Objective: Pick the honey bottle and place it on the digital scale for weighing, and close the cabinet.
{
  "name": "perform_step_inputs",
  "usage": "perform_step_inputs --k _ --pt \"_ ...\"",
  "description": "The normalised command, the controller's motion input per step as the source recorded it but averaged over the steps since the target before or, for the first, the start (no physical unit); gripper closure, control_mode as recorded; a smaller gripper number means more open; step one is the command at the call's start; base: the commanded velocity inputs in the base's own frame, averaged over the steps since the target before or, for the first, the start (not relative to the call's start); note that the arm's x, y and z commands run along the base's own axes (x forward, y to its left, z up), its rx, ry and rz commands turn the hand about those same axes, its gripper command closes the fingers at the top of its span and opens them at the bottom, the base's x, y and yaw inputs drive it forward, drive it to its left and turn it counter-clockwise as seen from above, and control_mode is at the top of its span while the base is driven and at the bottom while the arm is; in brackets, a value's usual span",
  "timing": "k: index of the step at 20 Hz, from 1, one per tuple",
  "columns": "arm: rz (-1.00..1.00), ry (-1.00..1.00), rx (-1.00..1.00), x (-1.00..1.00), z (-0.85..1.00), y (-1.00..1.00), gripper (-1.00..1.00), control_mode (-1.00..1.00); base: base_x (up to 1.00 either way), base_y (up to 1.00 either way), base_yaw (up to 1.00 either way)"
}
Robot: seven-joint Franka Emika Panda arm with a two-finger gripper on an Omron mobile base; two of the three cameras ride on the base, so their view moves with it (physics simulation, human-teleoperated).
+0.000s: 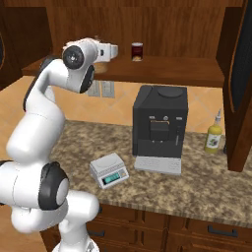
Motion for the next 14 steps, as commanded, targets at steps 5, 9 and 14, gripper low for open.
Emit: perform_step_inputs --k 5,9,14 --pt "0.01 -0.14 0.04 -1.00 0.05 -0.01 1.00 -1.00 0.00 0.00 0.00" --pt "0.09 -0.03 0.00 -1.00 0.20 -0.16 1.00 -1.00 0.00 0.00 0.00" --pt "0.43 0.02 -0.04 -0.98 -0.22 -0.35 1.00 -1.00 0.00 0.00 0.00"
